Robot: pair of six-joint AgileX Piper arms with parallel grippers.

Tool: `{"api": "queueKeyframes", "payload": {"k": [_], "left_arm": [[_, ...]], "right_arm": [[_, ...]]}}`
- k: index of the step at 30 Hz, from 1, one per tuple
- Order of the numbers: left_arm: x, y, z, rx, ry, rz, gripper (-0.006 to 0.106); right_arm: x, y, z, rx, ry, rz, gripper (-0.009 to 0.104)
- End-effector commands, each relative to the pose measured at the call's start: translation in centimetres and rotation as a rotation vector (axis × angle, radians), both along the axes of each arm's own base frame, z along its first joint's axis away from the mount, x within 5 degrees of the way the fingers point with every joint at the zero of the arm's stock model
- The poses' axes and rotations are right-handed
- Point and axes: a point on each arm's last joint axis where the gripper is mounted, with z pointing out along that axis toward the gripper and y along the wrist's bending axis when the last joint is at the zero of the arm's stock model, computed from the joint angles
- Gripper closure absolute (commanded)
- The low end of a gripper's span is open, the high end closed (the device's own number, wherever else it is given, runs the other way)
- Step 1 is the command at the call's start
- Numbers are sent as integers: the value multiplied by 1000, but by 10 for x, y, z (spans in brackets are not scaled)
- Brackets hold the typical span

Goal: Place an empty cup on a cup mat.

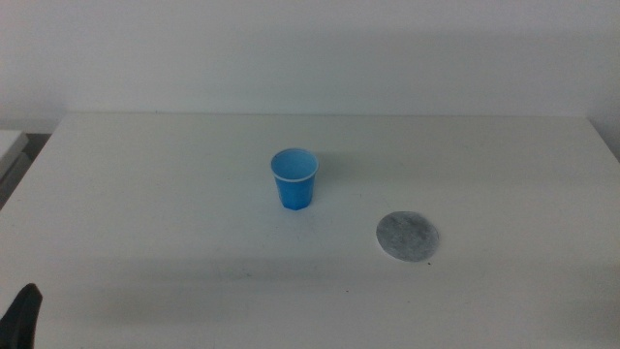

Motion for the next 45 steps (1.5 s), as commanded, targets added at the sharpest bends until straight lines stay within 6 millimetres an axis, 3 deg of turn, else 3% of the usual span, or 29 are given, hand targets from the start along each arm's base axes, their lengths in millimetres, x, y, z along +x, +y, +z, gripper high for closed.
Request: {"api": "queueKeyframes", "payload": {"k": [1,7,12,16,20,27,31,36,41,45], "left_arm": [[2,0,12,1,6,-2,7],[37,-2,92,7,213,-20,7],[87,-8,140,-22,370,-62,7],[129,-17,165,-37,476,-152,7],[180,-30,172,-74,591,-225,7],[259,-84,163,12,815,-247,7],[296,-122,147,81,915,-270,7],[333,-156,99,131,1010,-301,7],[361,-171,50,51,1036,-246,7],[372,-177,21,20,1052,-245,7]], "right_arm": [[0,0,0,-10,-6,2,2],[0,0,0,-10,-6,2,2],[0,0,0,-10,-6,2,2],[0,0,0,-10,-6,2,2],[0,0,0,-10,-6,2,2],[0,0,0,-10,-6,2,2],[0,0,0,-10,-6,2,2],[0,0,0,-10,-6,2,2],[0,0,0,-10,-6,2,2],[0,0,0,-10,-6,2,2]]}}
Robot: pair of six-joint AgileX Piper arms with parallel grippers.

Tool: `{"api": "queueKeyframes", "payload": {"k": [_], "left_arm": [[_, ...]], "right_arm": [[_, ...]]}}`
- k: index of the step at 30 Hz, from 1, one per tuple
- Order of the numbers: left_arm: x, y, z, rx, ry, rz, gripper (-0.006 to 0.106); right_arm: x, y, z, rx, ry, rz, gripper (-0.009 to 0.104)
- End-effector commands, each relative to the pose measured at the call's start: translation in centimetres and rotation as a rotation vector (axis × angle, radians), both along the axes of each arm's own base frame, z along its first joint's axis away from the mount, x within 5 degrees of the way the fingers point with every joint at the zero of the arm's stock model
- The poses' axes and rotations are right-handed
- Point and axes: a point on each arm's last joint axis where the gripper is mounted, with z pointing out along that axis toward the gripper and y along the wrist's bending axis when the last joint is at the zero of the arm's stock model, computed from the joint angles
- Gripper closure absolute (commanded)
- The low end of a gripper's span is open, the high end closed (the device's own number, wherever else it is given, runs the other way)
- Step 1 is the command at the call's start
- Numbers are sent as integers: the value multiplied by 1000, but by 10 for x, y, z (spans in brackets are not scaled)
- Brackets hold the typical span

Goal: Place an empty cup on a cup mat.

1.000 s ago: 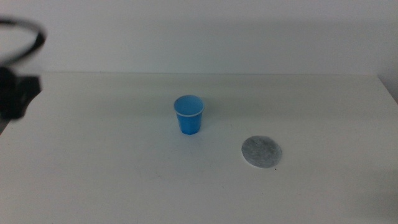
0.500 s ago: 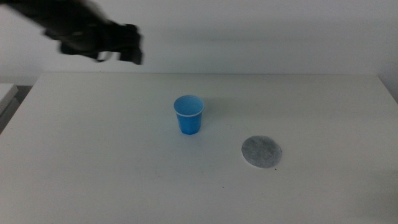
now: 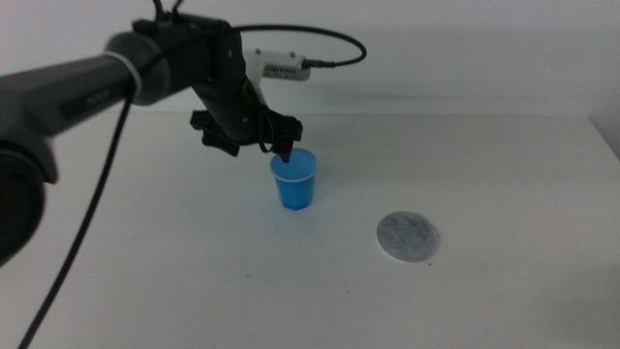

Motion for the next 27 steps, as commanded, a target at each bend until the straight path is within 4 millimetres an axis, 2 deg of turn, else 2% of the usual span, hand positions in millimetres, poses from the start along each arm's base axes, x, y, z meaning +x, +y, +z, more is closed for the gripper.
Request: {"api": "queueKeyframes", "payload": {"k": [1,7,10,13,18,22,25,27], "left_arm": [[5,-7,-6,-44,-18,21,7],[10,-12,-28,-68,18,31,8],[8,-12,-32,-60,46,30,18],[7,-11,-33,-57,59,30,43],[5,-14,-32,-94,85,41,102],[-3,-21,-10,-107,57,14,102],[-18,-38,16,-134,14,-29,102],[-31,-56,25,-162,16,-71,102]], "right_arm": [[0,0,0,-10,-6,2,2],[0,0,0,-10,-6,2,2],[0,0,0,-10,-6,2,2],[0,0,0,-10,-6,2,2],[0,0,0,-10,-6,2,2],[0,0,0,-10,-6,2,2],[0,0,0,-10,-6,2,2],[0,0,0,-10,-6,2,2]]}}
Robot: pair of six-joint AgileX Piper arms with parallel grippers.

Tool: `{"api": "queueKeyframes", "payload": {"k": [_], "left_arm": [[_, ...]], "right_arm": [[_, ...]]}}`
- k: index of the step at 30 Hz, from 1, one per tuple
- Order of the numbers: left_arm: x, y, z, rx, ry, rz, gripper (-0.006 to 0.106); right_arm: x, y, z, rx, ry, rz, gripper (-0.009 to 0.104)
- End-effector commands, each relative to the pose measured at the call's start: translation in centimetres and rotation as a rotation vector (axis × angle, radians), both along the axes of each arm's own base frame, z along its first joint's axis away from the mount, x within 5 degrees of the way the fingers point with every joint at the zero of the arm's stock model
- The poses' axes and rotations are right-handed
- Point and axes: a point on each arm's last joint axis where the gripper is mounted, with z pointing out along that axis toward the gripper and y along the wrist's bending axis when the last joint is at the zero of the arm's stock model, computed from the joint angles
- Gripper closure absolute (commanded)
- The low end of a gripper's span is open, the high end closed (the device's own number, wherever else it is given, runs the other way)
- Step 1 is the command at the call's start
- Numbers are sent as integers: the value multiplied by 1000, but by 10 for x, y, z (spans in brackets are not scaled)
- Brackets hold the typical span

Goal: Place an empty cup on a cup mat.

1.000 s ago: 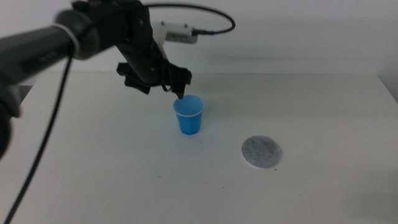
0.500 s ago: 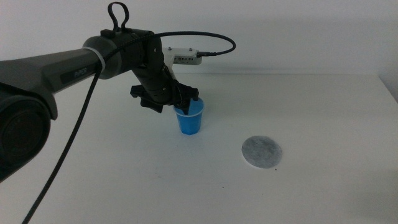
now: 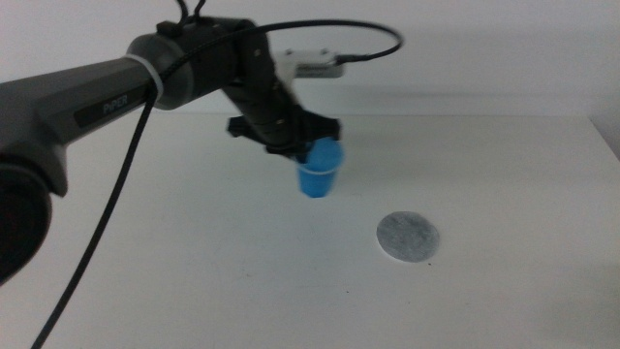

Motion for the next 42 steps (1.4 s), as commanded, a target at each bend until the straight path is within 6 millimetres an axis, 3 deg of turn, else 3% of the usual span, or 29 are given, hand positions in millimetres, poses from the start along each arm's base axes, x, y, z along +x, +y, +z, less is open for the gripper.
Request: {"api": "queueKeyframes", "payload": {"k": [1,9,15,23,36,40,42], "left_arm": [[-17,-21,17,-44,-6,-43,102],[-58,-81,15,-62,-1,-190,102],[-63,-106,-6,-99,2,-187,102],[-57,-114,-26,-111,-9,-176,102],[-53,-116,-35,-117,-23,-161,102],[-55,-115,-36,-104,-7,-166,92],[-55,-114,-37,-87,-10,-175,80]], "right_arm": [[0,0,0,-10,-6,2,2],[0,0,0,-10,-6,2,2],[0,0,0,-10,-6,2,2],[0,0,0,-10,-6,2,2],[0,0,0,-10,-6,2,2],[0,0,0,-10,-6,2,2],[0,0,0,-10,-6,2,2]]}}
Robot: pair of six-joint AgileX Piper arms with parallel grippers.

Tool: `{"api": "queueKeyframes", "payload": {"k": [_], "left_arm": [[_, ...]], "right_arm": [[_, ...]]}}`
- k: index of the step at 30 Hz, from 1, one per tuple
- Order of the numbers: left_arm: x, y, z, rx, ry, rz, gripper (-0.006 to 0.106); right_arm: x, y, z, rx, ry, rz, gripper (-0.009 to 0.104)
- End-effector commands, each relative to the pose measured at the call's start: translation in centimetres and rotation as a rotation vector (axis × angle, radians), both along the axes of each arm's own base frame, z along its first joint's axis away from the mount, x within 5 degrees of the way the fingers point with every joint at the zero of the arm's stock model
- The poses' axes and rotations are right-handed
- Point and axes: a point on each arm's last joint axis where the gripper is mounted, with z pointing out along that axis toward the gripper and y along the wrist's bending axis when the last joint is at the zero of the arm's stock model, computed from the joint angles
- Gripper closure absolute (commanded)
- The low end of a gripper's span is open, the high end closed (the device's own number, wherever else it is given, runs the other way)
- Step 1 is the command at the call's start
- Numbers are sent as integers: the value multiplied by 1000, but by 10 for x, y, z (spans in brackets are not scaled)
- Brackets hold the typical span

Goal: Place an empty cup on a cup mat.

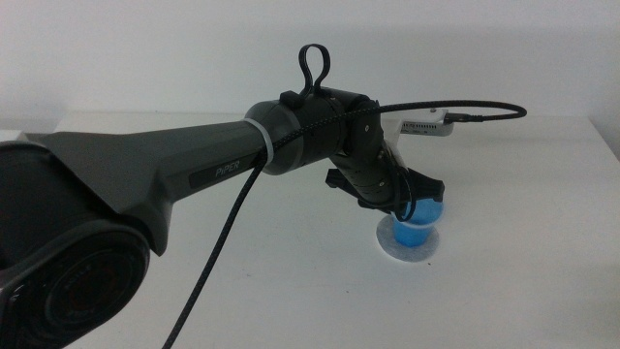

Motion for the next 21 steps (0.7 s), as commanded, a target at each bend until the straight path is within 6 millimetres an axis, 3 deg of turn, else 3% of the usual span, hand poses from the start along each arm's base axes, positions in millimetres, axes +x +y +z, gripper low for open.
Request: {"api": "queueKeyframes", "payload": {"k": [1,5,8,12,14,17,21], "left_arm": [[-2,-1,2,7,-2,-7,74],[-2,0,10,7,-19,-25,37],[-1,10,36,-10,-67,-53,7],[-13,36,90,-14,-137,-89,7],[-27,53,107,24,-188,-95,7],[-55,91,130,64,-301,-37,7],[-94,153,141,114,-352,90,7]], "right_arm": [[0,0,0,-10,-6,2,2],[0,0,0,-10,-6,2,2],[0,0,0,-10,-6,2,2],[0,0,0,-10,-6,2,2],[0,0,0,-10,-6,2,2],[0,0,0,-10,-6,2,2],[0,0,0,-10,-6,2,2]]}}
